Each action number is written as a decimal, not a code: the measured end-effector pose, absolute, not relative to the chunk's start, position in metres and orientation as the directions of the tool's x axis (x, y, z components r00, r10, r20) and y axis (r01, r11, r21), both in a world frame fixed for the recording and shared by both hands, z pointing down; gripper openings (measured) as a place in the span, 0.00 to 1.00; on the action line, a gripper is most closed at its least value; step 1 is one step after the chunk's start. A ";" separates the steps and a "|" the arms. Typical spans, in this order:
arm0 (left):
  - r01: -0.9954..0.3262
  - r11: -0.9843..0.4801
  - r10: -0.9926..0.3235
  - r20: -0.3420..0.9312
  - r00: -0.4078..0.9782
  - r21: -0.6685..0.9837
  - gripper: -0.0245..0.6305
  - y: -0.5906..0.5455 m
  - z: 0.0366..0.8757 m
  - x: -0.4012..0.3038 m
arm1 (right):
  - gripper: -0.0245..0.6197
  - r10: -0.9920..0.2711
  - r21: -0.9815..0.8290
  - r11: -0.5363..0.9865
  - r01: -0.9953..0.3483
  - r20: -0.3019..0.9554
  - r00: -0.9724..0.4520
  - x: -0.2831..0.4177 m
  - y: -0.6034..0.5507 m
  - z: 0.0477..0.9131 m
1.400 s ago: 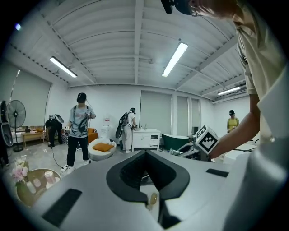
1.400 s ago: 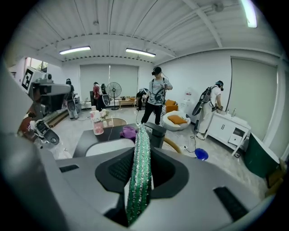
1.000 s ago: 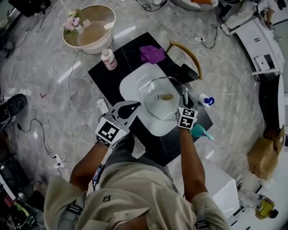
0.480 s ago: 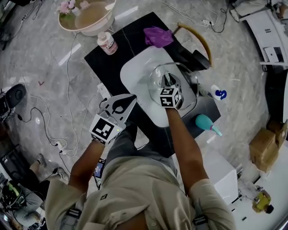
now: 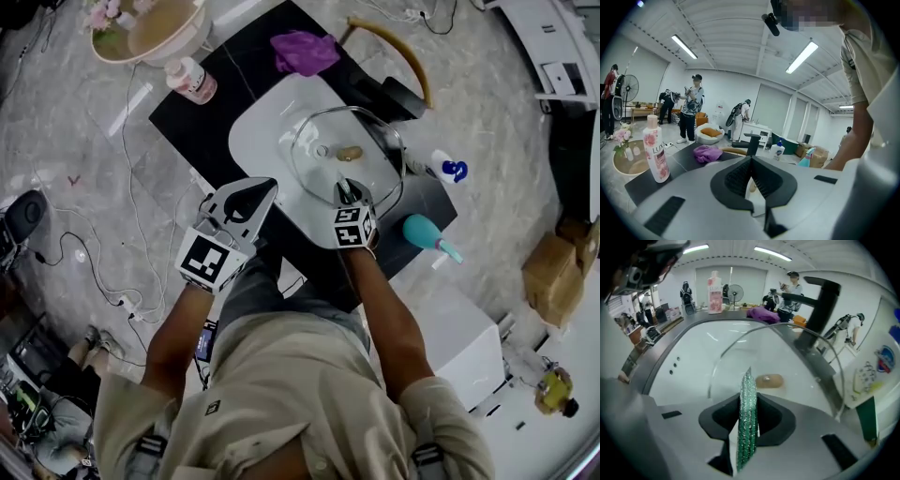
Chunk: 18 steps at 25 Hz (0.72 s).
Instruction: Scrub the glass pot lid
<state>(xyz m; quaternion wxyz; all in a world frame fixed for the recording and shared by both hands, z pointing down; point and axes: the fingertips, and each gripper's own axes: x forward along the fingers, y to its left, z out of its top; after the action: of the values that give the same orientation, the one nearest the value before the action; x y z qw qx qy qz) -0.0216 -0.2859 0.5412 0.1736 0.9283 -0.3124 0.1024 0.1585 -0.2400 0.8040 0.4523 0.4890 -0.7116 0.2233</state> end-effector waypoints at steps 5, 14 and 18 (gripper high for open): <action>-0.613 -0.745 -0.543 0.296 0.786 0.263 0.06 -0.288 0.544 -0.022 | 0.19 -0.641 0.218 0.171 -0.961 0.765 0.060 0.253 -0.293 0.742; -0.639 -0.727 -0.563 0.313 0.765 0.252 0.06 -0.288 0.547 -0.039 | 0.19 -0.720 0.215 0.306 -0.927 0.690 -0.078 0.166 -0.393 0.720; -0.647 -0.716 -0.568 0.319 0.758 0.262 0.06 -0.289 0.547 -0.039 | 0.19 -0.630 0.173 0.448 -0.877 0.757 -0.173 0.097 -0.368 0.765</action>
<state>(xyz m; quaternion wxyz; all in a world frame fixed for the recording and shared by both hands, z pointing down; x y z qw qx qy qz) -0.0395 -0.2890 0.5465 0.1814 0.9199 -0.3304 0.1084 0.0968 -0.3677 0.7654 0.4014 0.5024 -0.7503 0.1536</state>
